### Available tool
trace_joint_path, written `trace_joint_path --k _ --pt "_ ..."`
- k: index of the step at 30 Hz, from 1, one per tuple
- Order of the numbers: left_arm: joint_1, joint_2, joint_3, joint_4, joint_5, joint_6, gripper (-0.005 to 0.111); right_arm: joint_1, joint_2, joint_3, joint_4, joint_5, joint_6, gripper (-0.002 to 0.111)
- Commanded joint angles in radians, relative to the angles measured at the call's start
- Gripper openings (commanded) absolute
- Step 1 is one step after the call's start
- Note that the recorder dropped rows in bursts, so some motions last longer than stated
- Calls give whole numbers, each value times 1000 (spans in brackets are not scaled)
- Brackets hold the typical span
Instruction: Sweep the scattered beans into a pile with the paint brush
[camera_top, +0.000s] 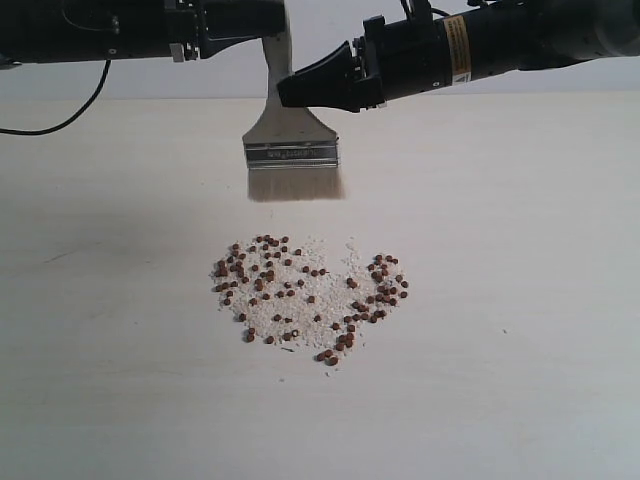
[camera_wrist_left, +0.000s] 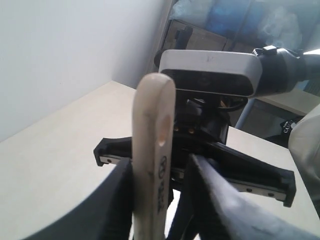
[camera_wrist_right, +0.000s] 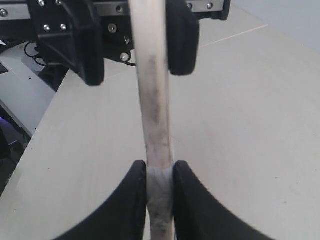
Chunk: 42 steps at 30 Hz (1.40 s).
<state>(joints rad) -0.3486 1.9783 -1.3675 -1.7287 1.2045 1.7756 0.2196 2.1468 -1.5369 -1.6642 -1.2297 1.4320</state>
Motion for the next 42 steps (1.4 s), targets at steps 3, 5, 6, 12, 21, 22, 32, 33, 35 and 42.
trace_joint_path --k 3,5,6,12,21,22,32,33,35,42 --pt "0 -2 -8 -16 17 6 36 2 -3 -6 7 9 12 0" --pt "0 -2 -12 -16 17 11 36 2 -3 -6 11 9 11 0" --pt "0 -2 -17 -16 17 11 36 2 -3 -6 13 9 14 0" --pt "-2 -1 -19 -16 17 -8 36 25 -3 -6 13 9 30 0" --pt "-2 -1 -19 -16 17 -8 2 24 -3 -6 34 9 36 0" --pt "-2 -1 -19 -16 17 -8 0 24 -3 -6 34 9 36 0" --pt "-2 -1 -19 -16 17 -8 0 24 -3 -6 38 9 -18 2" --pt "-2 -1 -19 -16 17 -8 0 24 -3 -6 43 9 -40 5" --pt "-2 -1 -19 -16 17 -13 0 24 -3 -6 64 9 -66 11" --pt "-2 -1 -19 -16 17 -25 0 24 -3 -6 172 9 -149 27"
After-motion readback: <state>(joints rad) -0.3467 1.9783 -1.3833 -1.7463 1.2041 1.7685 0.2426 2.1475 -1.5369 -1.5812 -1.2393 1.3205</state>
